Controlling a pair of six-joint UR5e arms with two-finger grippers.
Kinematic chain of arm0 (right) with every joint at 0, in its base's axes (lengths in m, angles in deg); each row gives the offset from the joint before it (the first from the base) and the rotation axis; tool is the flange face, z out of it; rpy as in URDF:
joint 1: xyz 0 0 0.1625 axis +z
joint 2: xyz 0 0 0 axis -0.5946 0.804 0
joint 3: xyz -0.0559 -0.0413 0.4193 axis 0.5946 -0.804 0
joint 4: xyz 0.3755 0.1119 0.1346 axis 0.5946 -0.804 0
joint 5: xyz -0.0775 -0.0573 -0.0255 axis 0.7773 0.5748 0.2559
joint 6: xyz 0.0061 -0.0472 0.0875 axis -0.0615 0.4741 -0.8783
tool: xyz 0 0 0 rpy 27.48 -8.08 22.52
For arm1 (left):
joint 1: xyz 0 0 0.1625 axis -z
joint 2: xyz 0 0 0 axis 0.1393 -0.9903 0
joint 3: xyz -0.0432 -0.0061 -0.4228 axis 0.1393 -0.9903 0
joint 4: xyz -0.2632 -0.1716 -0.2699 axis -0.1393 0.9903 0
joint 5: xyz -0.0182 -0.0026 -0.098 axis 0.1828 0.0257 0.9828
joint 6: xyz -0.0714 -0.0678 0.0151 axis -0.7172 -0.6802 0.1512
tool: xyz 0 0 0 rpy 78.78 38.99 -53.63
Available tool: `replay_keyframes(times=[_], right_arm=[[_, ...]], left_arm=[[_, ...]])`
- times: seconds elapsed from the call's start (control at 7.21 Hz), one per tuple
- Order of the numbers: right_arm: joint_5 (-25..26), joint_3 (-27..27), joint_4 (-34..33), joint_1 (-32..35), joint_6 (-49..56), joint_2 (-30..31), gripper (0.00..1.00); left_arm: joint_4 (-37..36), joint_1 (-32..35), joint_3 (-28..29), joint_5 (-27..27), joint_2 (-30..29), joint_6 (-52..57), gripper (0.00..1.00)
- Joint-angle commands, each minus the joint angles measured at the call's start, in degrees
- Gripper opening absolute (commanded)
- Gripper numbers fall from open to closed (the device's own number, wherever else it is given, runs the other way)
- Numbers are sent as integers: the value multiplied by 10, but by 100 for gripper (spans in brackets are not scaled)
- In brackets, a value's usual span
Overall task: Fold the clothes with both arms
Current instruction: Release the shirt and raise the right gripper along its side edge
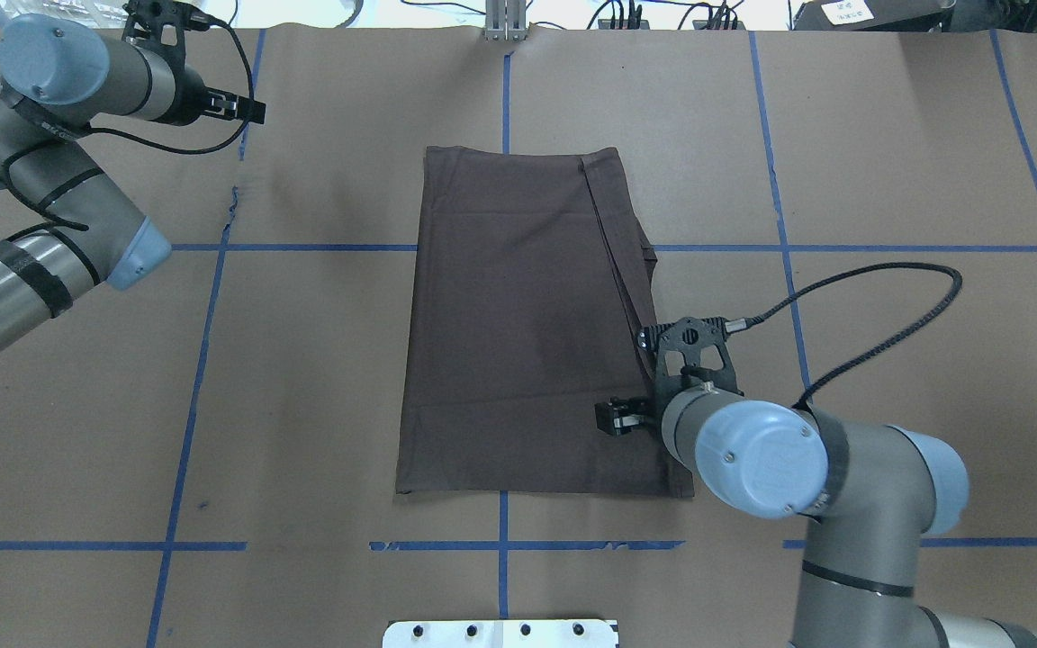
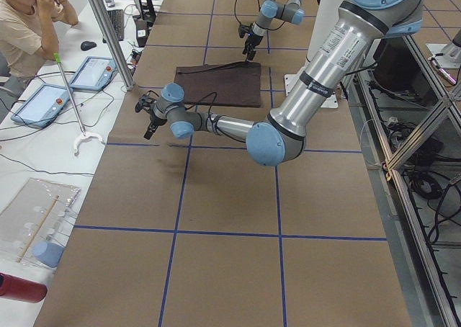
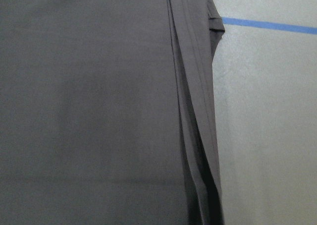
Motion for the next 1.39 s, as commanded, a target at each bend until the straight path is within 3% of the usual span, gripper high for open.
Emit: replay_keyframes(times=[0.0,0.55,1.25], right_arm=[[-35,-51,-70,37,80,-60,100],[-66,-92,-71,40,90,-55,100],[-77,-96,-73,80,152,-11,100]], left_arm=[[0,0,0,1,0,0,100],[-1,0,1,1,0,0,100],[0,0,0,1,1,0,100]])
